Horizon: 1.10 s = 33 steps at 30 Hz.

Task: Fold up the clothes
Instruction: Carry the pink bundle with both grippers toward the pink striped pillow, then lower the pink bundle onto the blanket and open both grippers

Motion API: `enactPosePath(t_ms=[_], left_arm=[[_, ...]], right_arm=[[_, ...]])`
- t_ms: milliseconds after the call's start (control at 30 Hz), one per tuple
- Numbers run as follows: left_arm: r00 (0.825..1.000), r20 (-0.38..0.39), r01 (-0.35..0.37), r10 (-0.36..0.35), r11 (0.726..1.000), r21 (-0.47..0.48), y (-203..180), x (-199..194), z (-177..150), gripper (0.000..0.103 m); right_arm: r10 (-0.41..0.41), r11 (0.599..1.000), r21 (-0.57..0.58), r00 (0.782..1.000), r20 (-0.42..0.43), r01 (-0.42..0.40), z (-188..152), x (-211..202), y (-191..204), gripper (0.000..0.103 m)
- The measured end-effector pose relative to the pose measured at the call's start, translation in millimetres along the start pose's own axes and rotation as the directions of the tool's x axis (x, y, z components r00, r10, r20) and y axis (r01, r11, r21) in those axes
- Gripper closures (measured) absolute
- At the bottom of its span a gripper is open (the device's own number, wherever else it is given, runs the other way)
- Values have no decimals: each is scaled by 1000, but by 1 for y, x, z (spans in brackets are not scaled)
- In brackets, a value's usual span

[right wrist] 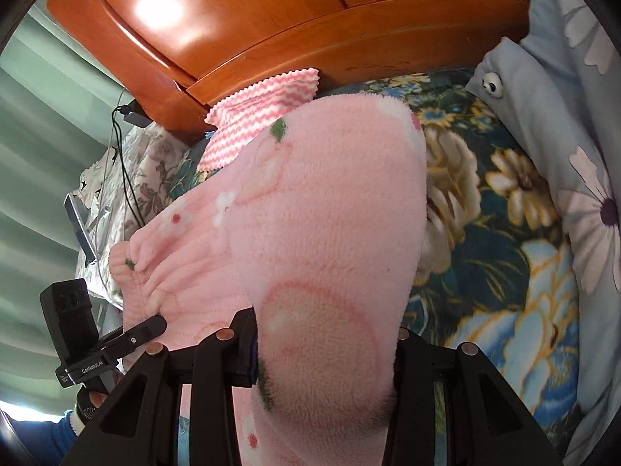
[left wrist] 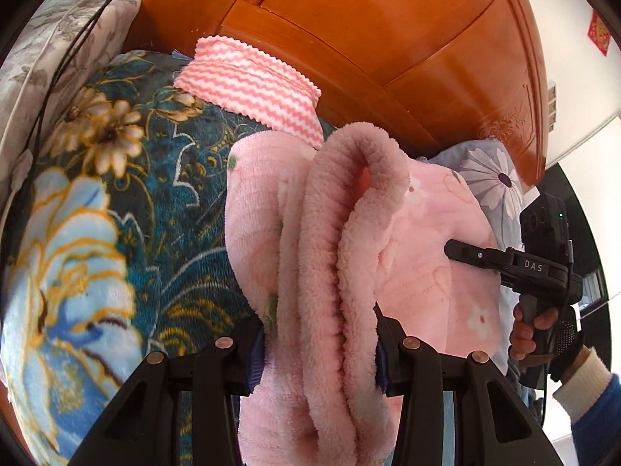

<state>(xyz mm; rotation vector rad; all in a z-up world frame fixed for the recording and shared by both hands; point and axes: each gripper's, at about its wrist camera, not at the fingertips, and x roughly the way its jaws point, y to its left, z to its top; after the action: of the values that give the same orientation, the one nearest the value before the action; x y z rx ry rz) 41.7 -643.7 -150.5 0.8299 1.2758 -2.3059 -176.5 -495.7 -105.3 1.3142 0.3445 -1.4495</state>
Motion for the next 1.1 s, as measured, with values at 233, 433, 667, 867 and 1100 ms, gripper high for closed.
enactPosePath(t_ms=[233,433,667,867,1100], left_arm=[[1000,-21,-10,10,1000,-26,17,27,-3,57],[1000,-17,-13,14,1000,8,10,19,-2,56],[996,1,-89,89,994,64,1,6,0,44],[987,73,-152,146,984,92,-8,-26,9,42],[990,92,-130,105,937,325,-77,-15,19,42]], right_arm=[[-24,1000,5,997,-79,24,6,39,-19,61],[-26,999,25,996,-87,28,7,54,-29,55],[-54,998,24,995,-82,56,0,35,-28,42],[-153,986,59,988,-22,154,-10,5,-36,40],[-244,970,55,960,139,239,-32,-32,-10,40]])
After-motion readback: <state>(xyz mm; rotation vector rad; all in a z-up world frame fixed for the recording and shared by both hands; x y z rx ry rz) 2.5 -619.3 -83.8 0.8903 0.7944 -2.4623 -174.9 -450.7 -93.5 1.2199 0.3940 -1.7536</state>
